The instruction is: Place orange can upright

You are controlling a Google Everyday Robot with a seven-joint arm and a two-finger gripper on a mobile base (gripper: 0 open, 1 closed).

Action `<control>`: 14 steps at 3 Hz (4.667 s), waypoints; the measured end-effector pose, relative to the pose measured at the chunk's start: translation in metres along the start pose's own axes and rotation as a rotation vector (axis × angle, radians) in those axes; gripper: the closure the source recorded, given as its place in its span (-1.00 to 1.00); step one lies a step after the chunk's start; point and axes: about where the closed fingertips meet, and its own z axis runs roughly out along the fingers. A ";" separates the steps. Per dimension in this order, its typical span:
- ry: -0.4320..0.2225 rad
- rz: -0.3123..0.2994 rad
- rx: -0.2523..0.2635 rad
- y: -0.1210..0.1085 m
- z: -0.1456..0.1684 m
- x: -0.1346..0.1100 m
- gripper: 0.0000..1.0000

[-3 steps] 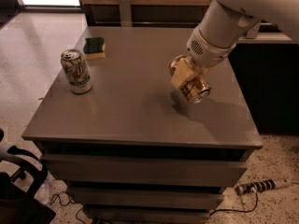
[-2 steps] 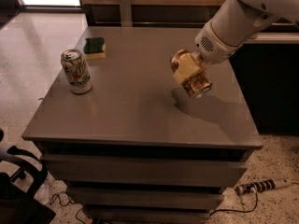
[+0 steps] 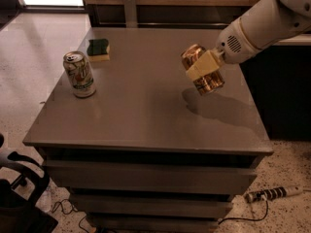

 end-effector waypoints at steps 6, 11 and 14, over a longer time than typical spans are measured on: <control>-0.502 -0.240 0.020 0.017 0.004 -0.021 1.00; -0.644 -0.220 -0.124 0.014 0.058 -0.019 1.00; -0.689 -0.178 -0.147 0.004 0.067 -0.010 1.00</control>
Offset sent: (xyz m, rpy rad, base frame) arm -0.0124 -0.0090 -0.0067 0.2648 -0.3222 0.0241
